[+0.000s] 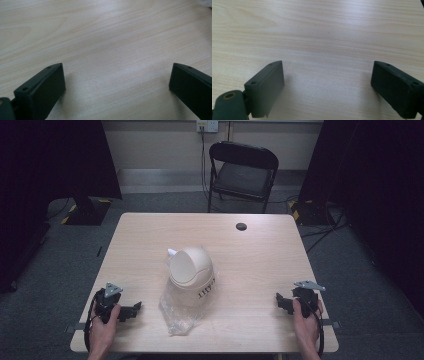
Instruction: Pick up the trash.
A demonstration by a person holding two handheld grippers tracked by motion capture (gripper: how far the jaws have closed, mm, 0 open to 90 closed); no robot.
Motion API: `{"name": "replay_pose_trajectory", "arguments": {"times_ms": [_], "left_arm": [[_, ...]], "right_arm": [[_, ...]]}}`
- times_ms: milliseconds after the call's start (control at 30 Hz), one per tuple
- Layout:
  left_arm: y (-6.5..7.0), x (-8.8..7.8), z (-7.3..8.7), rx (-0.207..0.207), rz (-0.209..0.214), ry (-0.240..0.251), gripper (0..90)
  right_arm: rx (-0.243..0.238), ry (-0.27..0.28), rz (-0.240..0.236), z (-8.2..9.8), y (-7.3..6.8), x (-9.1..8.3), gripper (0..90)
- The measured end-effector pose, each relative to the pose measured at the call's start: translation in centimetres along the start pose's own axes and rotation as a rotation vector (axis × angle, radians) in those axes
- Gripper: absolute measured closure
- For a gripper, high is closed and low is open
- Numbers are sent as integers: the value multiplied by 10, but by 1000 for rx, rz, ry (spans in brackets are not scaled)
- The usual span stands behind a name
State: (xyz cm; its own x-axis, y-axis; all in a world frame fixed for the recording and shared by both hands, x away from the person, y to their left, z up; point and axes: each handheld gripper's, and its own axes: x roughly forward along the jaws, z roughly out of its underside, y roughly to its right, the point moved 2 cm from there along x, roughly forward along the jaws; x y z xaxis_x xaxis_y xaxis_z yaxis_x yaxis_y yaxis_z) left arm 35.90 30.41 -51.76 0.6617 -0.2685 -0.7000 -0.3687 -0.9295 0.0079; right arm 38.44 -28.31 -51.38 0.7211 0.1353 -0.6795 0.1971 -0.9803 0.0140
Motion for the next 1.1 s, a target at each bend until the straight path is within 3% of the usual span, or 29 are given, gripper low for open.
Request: {"name": "replay_pose_trajectory", "arguments": {"times_ms": [200, 300, 400, 433, 467, 500, 667, 733, 800, 867, 900, 933, 1033, 1100], "left_arm": [[-1, 0, 0, 3, 4, -1, 3], [-4, -3, -1, -45, 13, 7, 24], [-6, -5, -1, -61, -7, 13, 136], [-5, -6, -1, -58, -24, 16, 136], [-5, -7, -1, -58, -9, 11, 174], [-7, -11, -3, -77, 41, 10, 158], [-9, -17, -8, -105, 55, 33, 159], [-9, -21, -15, -121, 92, 41, 162], [-6, -25, -22, -111, 123, 68, 169], [0, -31, -31, -122, 195, 143, 167], [4, -34, -36, -108, 222, 163, 163], [4, -34, -36, -108, 222, 163, 162], [21, -41, -54, -40, 251, 192, 170], [26, -43, -61, -27, 266, 208, 171]], "right_arm": [[-9, 1, -4, 1, -2, -1, 111], [-30, 0, -26, 3, -5, -4, 110], [-29, -1, -27, 3, -5, -4, 109], [-31, 0, -28, 3, -5, -4, 109], [-31, 0, -29, 3, -5, -4, 110], [-31, 0, -28, 3, -5, -4, 109], [-30, 0, -29, 3, -5, -4, 109], [-30, 0, -29, 3, -5, -4, 108], [-31, -2, -30, 3, -5, -3, 108], [-31, -2, -30, 3, -5, -3, 108], [-31, -2, -30, 3, -5, -3, 108], [-30, -2, -30, 3, -5, -3, 108], [-32, -2, -30, 3, -4, -4, 108], [-31, -2, -30, 3, -5, -3, 108]]}}
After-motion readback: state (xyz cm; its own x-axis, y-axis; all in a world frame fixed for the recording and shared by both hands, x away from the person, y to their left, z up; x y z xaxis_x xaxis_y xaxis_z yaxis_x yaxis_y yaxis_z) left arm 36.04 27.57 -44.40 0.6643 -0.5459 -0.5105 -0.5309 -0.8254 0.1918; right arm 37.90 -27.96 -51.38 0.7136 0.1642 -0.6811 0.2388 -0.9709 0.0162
